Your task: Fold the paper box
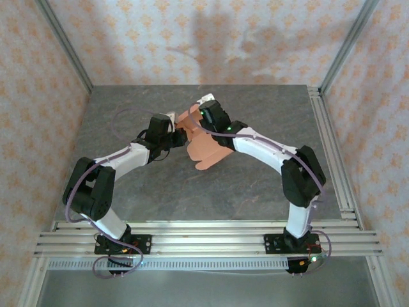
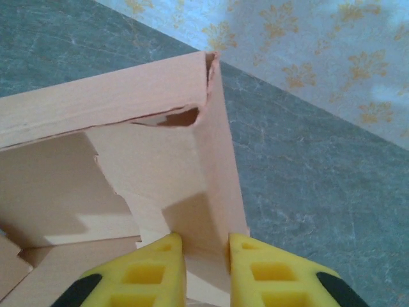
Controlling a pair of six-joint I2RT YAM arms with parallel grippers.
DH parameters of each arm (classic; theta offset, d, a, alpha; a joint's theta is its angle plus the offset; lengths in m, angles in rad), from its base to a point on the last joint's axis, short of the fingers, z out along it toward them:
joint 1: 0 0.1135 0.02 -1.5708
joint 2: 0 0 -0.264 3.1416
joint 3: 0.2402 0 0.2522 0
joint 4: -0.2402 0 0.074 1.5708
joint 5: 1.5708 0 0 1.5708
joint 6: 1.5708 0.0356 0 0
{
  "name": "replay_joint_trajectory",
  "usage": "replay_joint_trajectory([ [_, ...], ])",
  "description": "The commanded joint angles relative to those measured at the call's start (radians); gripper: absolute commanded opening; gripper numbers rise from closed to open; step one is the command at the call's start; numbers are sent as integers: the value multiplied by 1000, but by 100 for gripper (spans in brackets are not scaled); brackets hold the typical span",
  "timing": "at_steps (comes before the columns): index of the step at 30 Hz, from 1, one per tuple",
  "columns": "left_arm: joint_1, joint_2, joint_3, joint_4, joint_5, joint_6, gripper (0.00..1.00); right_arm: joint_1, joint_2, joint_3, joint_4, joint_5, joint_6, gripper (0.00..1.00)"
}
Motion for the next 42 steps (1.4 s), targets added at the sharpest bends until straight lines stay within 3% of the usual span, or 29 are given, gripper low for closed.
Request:
replay_joint_trajectory([
  [1,-9,-29,10,46,42,12,0,10,41,52,-36,73,43,13],
  [5,-7,-31,10,42,38,15,0,24,58,71,-50,136,60,1],
  [9,-6,-28,8,41,36,16,0,19,27,41,-38,65,61,0],
  [15,-5,-29,10,42,40,12,0,-9,-82,-61,1,-126,87,19],
  [18,-4,-29,9,40,40,9,0,-20,-143,-121,24,-191,83,23],
  [25,-4,-16,15,27,42,6,0,-73,-353,-331,180,-513,117,32],
  [31,-4,-30,13,21,40,14,0,-145,-414,-377,197,-591,117,40],
  [36,-3,-35,13,19,37,19,0,-170,-369,-331,146,-675,49,47],
  [42,-3,-38,12,16,39,21,0,-171,-287,-264,87,-700,-17,48],
])
